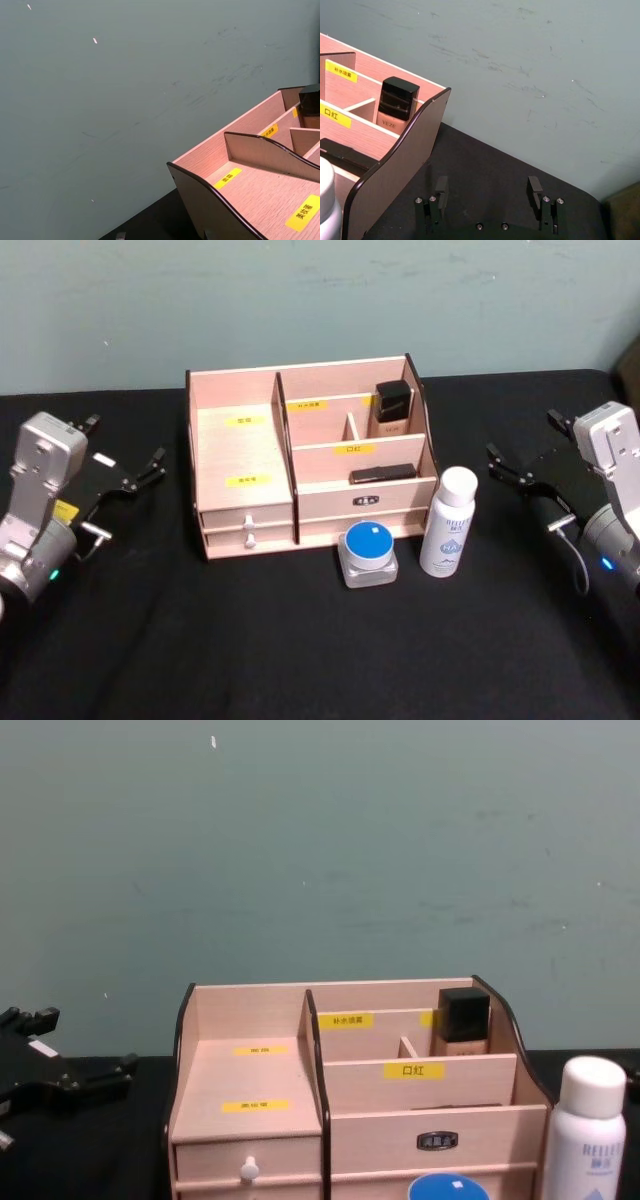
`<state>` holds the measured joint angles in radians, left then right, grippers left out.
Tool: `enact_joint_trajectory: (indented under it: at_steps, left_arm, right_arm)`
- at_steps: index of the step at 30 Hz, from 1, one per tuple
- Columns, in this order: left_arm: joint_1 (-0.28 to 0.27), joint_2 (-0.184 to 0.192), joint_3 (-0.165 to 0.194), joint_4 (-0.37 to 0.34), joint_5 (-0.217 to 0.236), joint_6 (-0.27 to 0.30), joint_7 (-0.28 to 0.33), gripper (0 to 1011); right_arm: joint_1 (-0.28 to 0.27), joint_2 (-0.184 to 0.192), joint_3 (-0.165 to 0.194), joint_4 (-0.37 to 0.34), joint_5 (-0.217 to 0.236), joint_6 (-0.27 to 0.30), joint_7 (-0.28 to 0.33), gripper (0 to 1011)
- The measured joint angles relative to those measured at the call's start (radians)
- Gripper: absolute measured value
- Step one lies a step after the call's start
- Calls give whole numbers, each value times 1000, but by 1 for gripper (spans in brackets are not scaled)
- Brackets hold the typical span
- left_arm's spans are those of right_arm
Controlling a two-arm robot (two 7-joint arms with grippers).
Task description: Pick up the facial cleanser and watermelon frost from the table and place them into the tiered storage box.
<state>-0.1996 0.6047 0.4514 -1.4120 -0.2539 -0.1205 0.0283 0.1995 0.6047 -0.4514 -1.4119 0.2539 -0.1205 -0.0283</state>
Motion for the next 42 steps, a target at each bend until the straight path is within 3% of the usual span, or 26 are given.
enact_joint_trajectory:
  at_steps: [42]
  left_arm:
    - [0, 0, 0, 0, 0, 0, 0, 1010]
  right_arm:
    - [0, 0, 0, 0, 0, 0, 0, 1002]
